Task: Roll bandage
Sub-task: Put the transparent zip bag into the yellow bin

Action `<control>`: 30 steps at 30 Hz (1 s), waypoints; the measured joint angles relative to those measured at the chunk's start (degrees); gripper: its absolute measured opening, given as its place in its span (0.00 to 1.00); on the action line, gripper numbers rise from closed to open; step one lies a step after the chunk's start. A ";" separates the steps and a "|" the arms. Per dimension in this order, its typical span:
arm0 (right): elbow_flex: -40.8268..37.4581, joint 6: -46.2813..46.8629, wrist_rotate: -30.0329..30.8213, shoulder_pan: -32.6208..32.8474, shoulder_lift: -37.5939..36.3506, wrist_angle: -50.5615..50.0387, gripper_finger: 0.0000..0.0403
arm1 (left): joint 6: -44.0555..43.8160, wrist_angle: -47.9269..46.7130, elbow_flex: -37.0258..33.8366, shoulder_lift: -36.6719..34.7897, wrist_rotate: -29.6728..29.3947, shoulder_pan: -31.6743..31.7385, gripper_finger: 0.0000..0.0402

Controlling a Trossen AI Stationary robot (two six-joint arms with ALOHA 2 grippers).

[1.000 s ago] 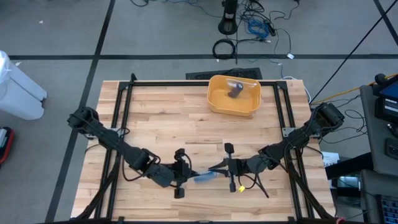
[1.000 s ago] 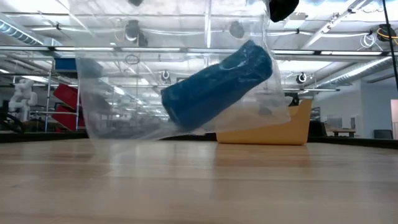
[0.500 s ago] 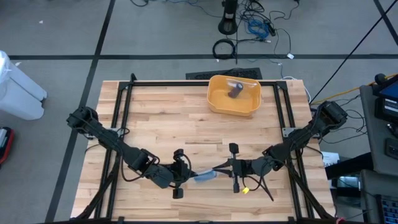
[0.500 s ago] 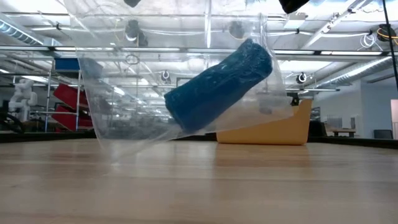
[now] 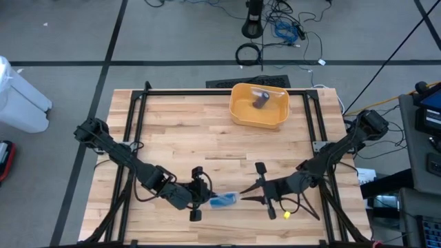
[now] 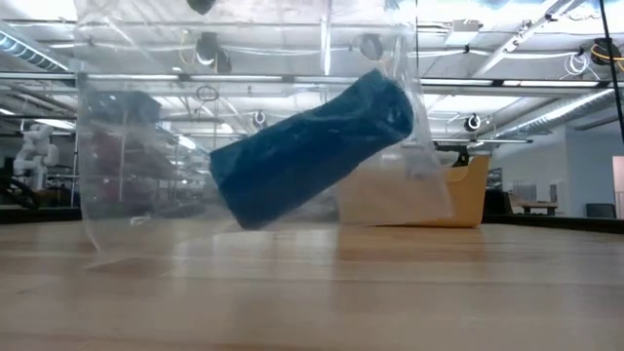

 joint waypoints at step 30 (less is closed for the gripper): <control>25.83 5.51 -9.46 -8.89 14.74 -37.88 0.43 | 0.70 3.03 0.09 2.51 5.00 2.89 0.00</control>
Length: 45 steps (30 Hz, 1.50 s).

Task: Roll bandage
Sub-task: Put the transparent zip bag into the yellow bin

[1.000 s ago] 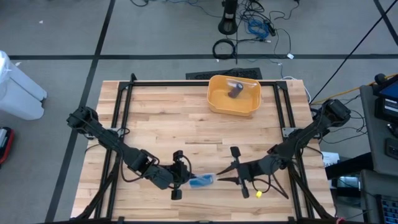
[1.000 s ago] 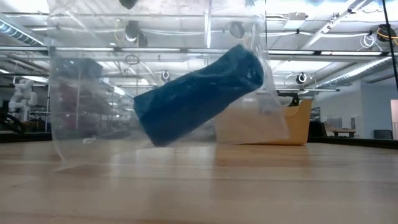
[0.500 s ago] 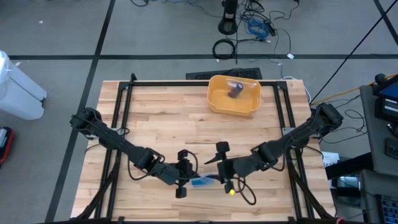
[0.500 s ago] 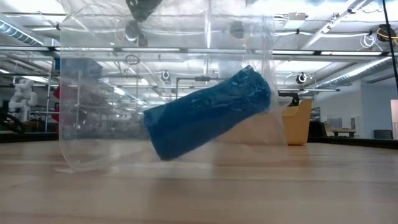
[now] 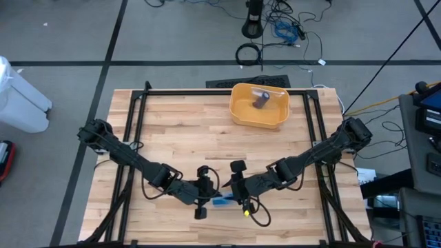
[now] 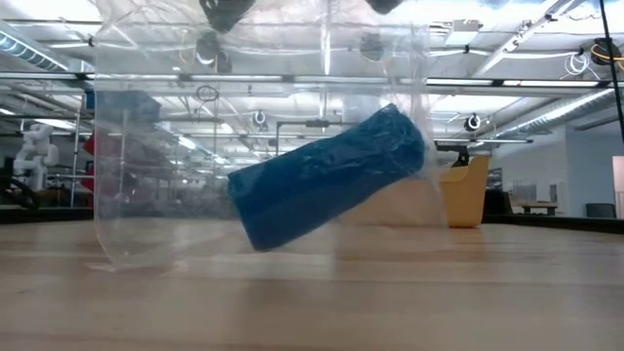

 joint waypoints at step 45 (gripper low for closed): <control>0.07 2.98 3.15 2.51 0.02 -3.84 0.00 | 0.79 0.74 0.04 -0.39 3.03 -0.64 0.04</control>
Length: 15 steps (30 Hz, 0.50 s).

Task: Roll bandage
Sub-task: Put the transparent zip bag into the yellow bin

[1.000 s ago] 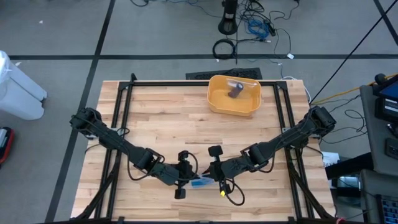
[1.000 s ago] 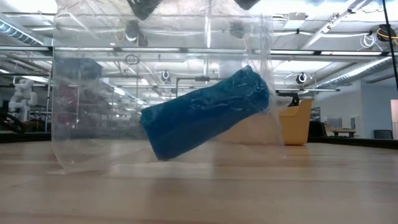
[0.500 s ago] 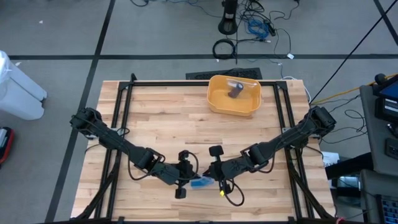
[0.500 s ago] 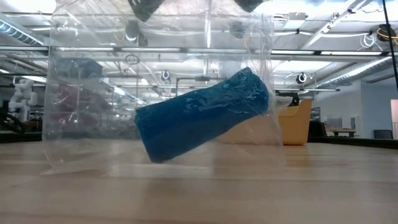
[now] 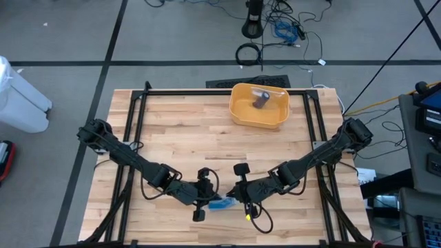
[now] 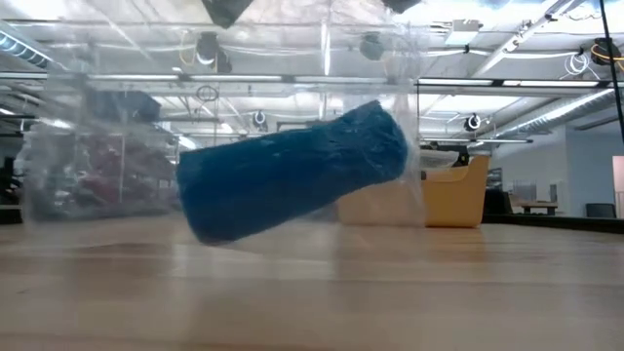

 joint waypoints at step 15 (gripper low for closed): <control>-0.09 0.85 0.42 -0.02 0.01 -0.02 0.00 | -1.42 -2.55 0.00 -0.04 1.00 -0.65 0.22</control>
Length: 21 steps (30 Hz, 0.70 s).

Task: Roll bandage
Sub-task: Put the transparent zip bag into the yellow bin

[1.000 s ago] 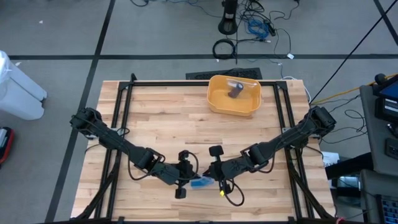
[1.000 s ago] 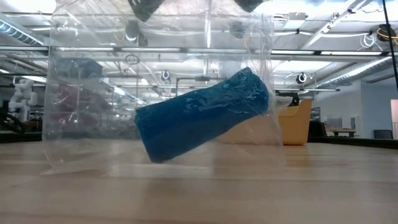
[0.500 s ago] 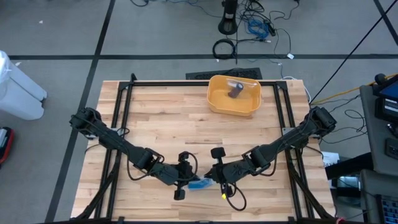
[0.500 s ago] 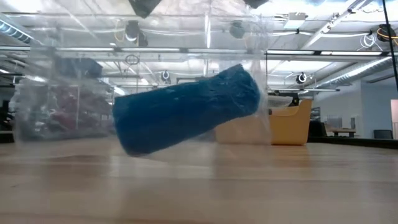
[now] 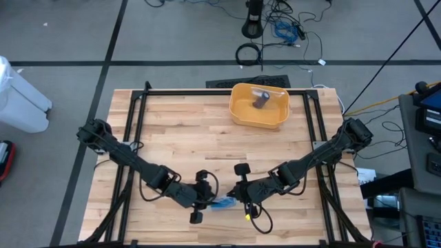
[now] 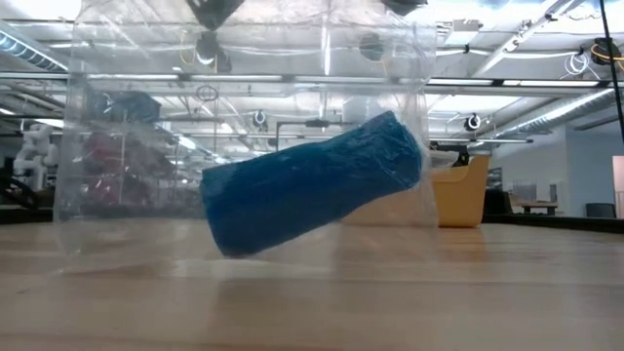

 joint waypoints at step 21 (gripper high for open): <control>0.00 0.24 2.03 0.26 0.01 -0.87 0.00 | -6.09 -12.15 0.00 -5.57 -6.24 -5.91 0.17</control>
